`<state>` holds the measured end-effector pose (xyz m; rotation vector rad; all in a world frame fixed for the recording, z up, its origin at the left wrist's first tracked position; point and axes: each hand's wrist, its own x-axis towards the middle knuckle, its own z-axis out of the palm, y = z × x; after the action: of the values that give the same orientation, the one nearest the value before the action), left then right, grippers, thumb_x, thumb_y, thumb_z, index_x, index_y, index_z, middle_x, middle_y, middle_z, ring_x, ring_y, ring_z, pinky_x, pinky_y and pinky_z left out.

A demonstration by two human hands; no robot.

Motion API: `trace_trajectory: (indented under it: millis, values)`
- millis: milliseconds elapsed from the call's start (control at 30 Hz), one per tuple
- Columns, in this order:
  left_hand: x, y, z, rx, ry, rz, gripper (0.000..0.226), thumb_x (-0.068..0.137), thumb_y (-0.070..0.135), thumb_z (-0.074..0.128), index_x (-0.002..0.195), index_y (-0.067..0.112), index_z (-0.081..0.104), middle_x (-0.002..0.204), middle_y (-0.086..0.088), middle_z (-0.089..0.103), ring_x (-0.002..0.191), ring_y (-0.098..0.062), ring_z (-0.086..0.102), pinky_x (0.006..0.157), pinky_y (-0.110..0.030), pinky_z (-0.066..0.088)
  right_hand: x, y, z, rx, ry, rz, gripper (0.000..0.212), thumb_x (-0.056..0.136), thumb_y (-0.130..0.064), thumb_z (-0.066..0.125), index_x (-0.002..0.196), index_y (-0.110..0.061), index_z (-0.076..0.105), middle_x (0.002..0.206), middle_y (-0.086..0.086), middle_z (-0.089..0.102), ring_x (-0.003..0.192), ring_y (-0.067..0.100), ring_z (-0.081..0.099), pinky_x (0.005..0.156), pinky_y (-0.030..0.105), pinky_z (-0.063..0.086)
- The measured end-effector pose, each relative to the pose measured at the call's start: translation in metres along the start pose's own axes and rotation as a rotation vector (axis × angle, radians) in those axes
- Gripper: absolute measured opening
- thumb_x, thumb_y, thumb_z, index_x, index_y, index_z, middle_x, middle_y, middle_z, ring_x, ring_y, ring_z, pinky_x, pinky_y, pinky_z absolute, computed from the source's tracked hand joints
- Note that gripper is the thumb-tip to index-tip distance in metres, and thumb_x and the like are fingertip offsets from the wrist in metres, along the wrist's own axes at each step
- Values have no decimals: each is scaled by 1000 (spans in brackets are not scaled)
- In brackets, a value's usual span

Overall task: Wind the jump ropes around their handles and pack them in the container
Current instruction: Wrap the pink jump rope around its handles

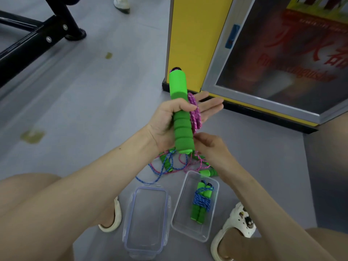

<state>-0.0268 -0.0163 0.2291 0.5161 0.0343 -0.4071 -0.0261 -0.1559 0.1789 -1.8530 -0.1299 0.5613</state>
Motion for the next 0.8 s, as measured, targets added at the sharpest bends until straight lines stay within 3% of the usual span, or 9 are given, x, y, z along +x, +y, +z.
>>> trace_trajectory:
  millis: [100,233,300,400,533,600,667,733,800]
  values:
    - [5,-4,0,305,216,43,53,77,-7,42,123,19,50,131,-8,60,121,-19,57,100,-29,43,0,0,-1,-79,-40,-7,16,93,-11,57,103,-4,69,100,16,71,95,26,66,90,43,49]
    - [2,-6,-2,1235,352,59,40,68,1,66,102,18,52,73,4,50,65,-7,49,59,-20,40,4,0,-6,-342,39,-19,16,91,-17,60,101,-9,69,97,8,70,90,22,62,81,35,46]
    - [4,-8,-7,1440,274,143,71,72,-3,63,137,14,40,69,5,45,54,-3,40,52,-17,35,3,-1,-8,-394,95,-37,12,90,-19,61,96,-12,69,92,4,66,84,20,58,70,30,42]
    - [7,-11,-22,1767,196,246,106,70,4,64,154,19,0,100,-2,59,78,-16,54,66,-23,44,2,-5,-10,-451,191,-92,14,90,-23,61,94,-14,70,87,0,61,76,13,53,60,20,38]
    - [3,-7,-31,2174,254,332,98,70,4,63,153,11,12,144,-15,40,135,-31,37,111,-35,32,4,-8,-14,-374,261,-123,12,92,-15,54,89,-7,63,76,5,59,63,13,51,54,15,37]
    - [0,-5,-30,2319,272,367,104,69,2,63,153,11,4,130,-11,52,117,-26,50,93,-28,40,4,-8,-12,-288,267,-148,9,92,-9,51,88,-7,59,74,9,59,62,19,53,52,21,40]
    - [-1,-3,-26,2367,387,289,88,73,7,62,150,5,20,101,-7,55,88,-23,55,68,-27,37,4,-6,-9,-233,290,-192,9,92,-8,52,89,-16,55,78,2,61,66,18,58,57,26,46]
    - [-3,-1,-18,2352,450,112,40,79,16,61,115,4,48,89,-6,52,82,-26,54,62,-30,35,4,-3,-7,-235,316,-249,7,92,-10,55,90,-16,56,84,-1,61,76,14,58,68,25,48]
    - [-1,0,-14,2216,444,-91,19,80,19,60,82,10,44,80,-3,52,74,-24,52,57,-30,37,4,-1,-7,-298,350,-342,1,91,-9,57,90,-8,58,90,4,58,77,9,52,70,12,41]
